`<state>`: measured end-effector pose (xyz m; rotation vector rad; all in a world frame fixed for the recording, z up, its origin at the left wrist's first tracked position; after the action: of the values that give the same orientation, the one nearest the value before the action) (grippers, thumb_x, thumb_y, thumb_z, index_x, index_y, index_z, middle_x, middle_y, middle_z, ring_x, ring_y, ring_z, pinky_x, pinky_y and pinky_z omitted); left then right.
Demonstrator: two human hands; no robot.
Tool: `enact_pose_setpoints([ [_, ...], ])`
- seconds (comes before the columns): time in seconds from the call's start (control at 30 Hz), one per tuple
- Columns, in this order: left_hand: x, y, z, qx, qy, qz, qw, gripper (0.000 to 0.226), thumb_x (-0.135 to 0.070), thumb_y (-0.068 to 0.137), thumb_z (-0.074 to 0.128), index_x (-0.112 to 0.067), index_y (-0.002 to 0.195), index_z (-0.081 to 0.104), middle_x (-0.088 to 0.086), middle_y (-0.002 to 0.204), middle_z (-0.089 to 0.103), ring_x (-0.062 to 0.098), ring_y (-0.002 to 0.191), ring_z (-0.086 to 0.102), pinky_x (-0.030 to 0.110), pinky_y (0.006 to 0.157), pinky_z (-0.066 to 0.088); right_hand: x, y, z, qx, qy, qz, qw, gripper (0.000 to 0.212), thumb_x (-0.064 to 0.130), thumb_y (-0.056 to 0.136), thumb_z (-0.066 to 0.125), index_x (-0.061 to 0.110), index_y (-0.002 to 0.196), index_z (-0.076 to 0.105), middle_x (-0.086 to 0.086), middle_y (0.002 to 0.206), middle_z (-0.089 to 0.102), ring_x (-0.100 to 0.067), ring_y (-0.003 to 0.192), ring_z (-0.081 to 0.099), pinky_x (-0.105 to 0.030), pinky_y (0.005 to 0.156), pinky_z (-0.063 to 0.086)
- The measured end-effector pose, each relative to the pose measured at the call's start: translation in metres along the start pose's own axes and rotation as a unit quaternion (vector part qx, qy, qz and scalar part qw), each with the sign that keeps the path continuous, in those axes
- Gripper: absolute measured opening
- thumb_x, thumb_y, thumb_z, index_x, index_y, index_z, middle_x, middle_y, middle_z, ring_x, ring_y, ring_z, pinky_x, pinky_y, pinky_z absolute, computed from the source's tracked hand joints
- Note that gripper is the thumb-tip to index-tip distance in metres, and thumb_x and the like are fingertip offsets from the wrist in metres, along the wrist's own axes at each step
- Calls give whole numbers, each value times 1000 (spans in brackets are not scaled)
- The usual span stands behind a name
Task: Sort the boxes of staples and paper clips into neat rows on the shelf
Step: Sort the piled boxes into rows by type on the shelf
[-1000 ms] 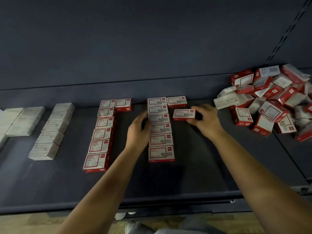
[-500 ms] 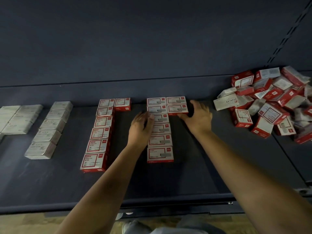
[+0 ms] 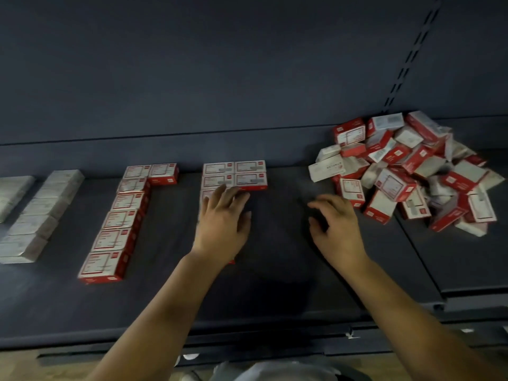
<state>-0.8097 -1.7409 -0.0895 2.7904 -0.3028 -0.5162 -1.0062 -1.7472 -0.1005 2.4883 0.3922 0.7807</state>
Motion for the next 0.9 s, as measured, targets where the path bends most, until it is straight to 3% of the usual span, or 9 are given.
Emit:
enact_pose_setpoints([
  [0.1,-37,2,17,2,-7,41,999,42,-31,83,43,-7,111,65,14,118,61,32,117,43,59,89,44,-25,-11,-38,-38,18,8,999,24,8,73,56,1,92,69,-16,101,62,-26,98,54,-36,86,46],
  [0.17,-60,5,30,19,1,53,998,39,-29,86,47,-10,117,63,13,124,57,33,122,43,58,97,39,-40,-12,-65,-75,28,21,997,27,12,78,49,1,93,69,-16,104,61,-21,101,50,-29,88,44],
  [0.27,-86,7,46,51,-23,57,997,40,-26,91,49,-12,129,55,10,139,46,32,135,30,55,109,23,-63,-6,-96,-117,15,39,992,26,5,76,52,0,97,68,-21,113,55,-25,109,47,-36,92,43],
  [0.4,-109,9,53,48,-41,74,995,38,-24,91,50,-11,125,58,10,137,49,32,134,34,58,106,29,-93,10,-108,-104,-39,97,989,37,-1,75,61,-1,112,60,-25,122,47,-38,113,43,-35,96,32],
  [0.53,-113,6,54,41,-57,70,995,38,-28,87,44,-9,113,65,13,123,59,36,119,51,53,96,38,-115,20,-96,-55,-6,172,984,33,3,81,64,0,113,57,-21,118,52,-34,110,49,-28,88,35],
  [0.67,-104,0,46,-2,-111,35,993,30,-20,87,54,-9,112,65,10,121,60,30,117,52,41,99,39,-125,21,-91,-30,54,213,975,26,3,79,66,6,105,60,-11,111,57,-25,105,53,-29,88,42],
  [0.77,-101,-4,40,-22,-180,-4,983,26,-7,87,61,-10,113,66,5,115,61,20,112,53,17,94,36,-115,14,-93,-18,101,209,973,25,2,79,67,8,103,61,-4,109,57,-16,102,53,-25,85,42],
  [0.83,-106,-6,35,-23,-226,-21,974,25,-6,88,60,-12,112,66,-3,110,61,11,107,55,5,87,35,-103,8,-92,-5,161,206,965,25,1,79,67,13,100,61,5,103,57,-9,96,53,-20,82,41],
  [0.9,-109,-5,35,-13,-289,-54,956,26,-8,90,58,-15,114,64,-7,108,61,2,102,56,3,84,37,-91,2,-86,20,255,220,941,26,-1,79,67,19,94,61,12,98,60,-4,91,58,-18,79,47],
])
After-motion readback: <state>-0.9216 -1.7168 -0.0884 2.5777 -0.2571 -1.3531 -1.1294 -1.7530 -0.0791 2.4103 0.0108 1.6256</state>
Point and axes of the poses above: each hand's wrist, its own y-axis towards the middle knuckle, its own z-axis out of the palm, x = y × z, the point moved 9 cm from there along y, towards the middle knuckle
